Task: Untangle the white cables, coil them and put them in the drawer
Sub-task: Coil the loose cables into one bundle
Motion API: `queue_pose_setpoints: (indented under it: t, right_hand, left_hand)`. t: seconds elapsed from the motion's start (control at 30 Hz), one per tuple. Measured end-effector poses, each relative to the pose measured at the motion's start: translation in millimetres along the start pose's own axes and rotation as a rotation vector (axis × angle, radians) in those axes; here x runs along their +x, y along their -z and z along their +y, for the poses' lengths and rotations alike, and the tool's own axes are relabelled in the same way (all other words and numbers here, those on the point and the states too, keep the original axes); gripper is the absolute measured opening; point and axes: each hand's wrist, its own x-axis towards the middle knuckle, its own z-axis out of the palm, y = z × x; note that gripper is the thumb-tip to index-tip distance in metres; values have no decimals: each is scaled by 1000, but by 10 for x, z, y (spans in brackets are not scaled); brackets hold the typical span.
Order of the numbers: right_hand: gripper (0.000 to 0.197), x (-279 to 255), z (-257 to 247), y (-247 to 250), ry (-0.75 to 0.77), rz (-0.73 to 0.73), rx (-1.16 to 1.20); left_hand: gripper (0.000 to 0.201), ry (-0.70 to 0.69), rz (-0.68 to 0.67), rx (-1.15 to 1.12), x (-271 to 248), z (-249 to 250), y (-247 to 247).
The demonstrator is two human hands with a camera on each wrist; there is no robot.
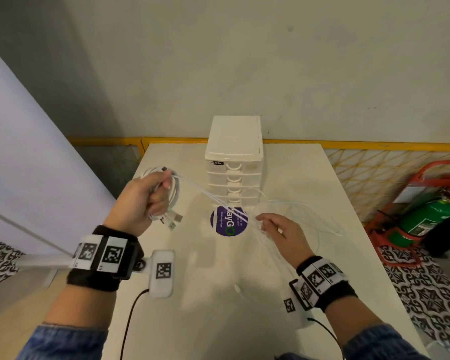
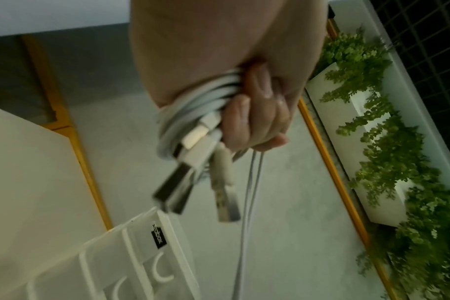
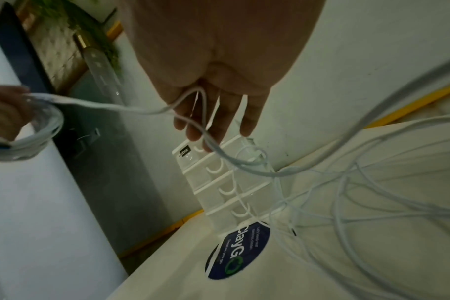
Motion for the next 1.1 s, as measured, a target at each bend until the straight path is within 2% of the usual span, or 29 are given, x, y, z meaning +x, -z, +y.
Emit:
queue_pose_setpoints:
  t: [0.1, 0.2, 0.3, 0.33, 0.37, 0.4, 0.5, 0.57, 0.63, 0.67, 0.73, 0.8, 0.87, 0.93, 1.0, 1.07, 1.1]
  right_hand:
    - [21, -20, -7, 38, -43, -102, -19]
    - [27, -53, 136, 59, 9, -138, -210]
    - [46, -19, 235, 41, 33, -169, -469]
    - [46, 9, 212, 35, 21, -187, -524]
    - [47, 37, 161, 30, 5, -214, -492]
    - [57, 67, 53, 14, 7, -232, -397]
    - [80, 204, -347, -124, 111, -220, -176]
    - [72, 296, -473, -285, 166, -245, -164]
    - [44, 382, -474, -387, 135, -235, -109]
    - [32, 418, -454, -386, 105, -186, -51]
    - [26, 498, -416, -309, 86, -56, 24]
    - [29, 604, -441, -180, 167, 8, -55]
    - [31, 699, -437, -99, 246, -35, -194]
    - [30, 718, -352, -66, 217, -72, -320]
    - [30, 648, -228, -79, 166, -80, -413]
    - [35, 514, -156, -161, 161, -87, -406]
    - [36, 448, -146, -227, 156, -94, -373]
  left_hand:
    - [30, -18, 64, -18, 16, 13, 36]
    - [30, -29, 115, 4, 49, 32, 60]
    - [30, 25, 102, 66, 63, 14, -24]
    - [30, 52, 100, 106, 63, -18, -82]
    - [30, 76, 100, 147, 65, -64, -142]
    - [31, 96, 96, 179, 68, -110, -199]
    - [30, 139, 54, 219, 70, -223, -368]
    - [31, 156, 27, 220, 76, -280, -495]
    - [34, 167, 21, 248, 88, -323, -600]
    - [34, 174, 19, 280, 92, -343, -628]
    - [35, 208, -14, 355, 93, -402, -648]
    - [36, 250, -99, 391, 63, -492, -666]
    - [39, 251, -185, 313, 27, -561, -696]
    - [38, 207, -260, 96, 28, -550, -728]
    - [34, 147, -401, -176, 86, -484, -763]
    - [33, 75, -538, -429, 177, -391, -808]
    - [33, 34, -563, -543, 227, -345, -822]
